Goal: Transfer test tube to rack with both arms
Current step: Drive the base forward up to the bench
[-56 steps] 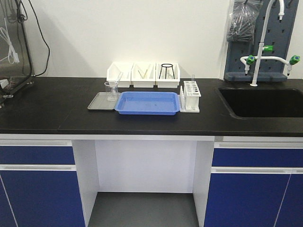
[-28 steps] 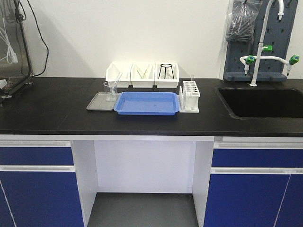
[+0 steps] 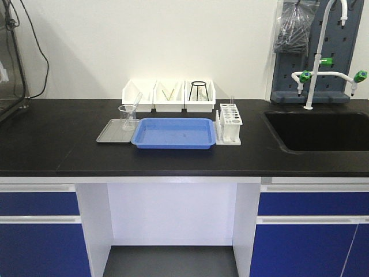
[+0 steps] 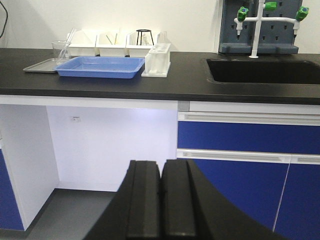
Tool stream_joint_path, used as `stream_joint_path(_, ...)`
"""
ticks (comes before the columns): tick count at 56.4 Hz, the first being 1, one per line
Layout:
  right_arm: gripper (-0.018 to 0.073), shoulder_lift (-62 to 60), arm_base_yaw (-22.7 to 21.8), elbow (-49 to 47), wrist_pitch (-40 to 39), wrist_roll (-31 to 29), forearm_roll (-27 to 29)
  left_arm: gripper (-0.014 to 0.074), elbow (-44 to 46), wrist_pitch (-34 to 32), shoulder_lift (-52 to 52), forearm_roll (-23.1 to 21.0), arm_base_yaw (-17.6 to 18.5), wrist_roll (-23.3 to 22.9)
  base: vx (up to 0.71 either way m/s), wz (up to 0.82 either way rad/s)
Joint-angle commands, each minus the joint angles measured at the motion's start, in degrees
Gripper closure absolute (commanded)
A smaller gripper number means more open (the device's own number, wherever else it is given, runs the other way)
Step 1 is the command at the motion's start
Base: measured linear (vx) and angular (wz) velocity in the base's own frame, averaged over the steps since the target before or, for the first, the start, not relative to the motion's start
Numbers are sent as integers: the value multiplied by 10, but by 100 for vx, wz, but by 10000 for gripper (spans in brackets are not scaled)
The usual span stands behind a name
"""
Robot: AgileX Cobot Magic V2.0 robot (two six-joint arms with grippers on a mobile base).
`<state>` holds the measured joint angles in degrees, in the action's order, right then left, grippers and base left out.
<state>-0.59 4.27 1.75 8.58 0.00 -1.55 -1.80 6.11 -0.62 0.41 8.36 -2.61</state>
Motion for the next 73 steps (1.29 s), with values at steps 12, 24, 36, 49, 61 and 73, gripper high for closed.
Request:
stream_joint_path(12, 567, -5, -2, 11, -49, -7, -2, 603, 17, -46, -8, -4, -1, 0, 28, 1)
stream_joint_path(24, 567, -5, -2, 11, -49, -7, -2, 603, 17, -46, -8, -4, -1, 0, 36, 5)
stream_joint_path(36, 567, -5, -2, 11, -49, -7, -2, 603, 17, -46, -8, -4, -1, 0, 45, -1)
stream_joint_path(49, 567, -5, -2, 11, -49, -7, -2, 603, 17, -46, -8, -4, -1, 0, 48, -1)
stream_joint_path(61, 567, -5, -2, 11, -49, -7, -2, 603, 17, -46, -8, -4, -1, 0, 47, -2)
stream_joint_path(73, 567, -5, -2, 11, -49, -7, -2, 603, 17, -46, -8, -4, -1, 0, 43, -5)
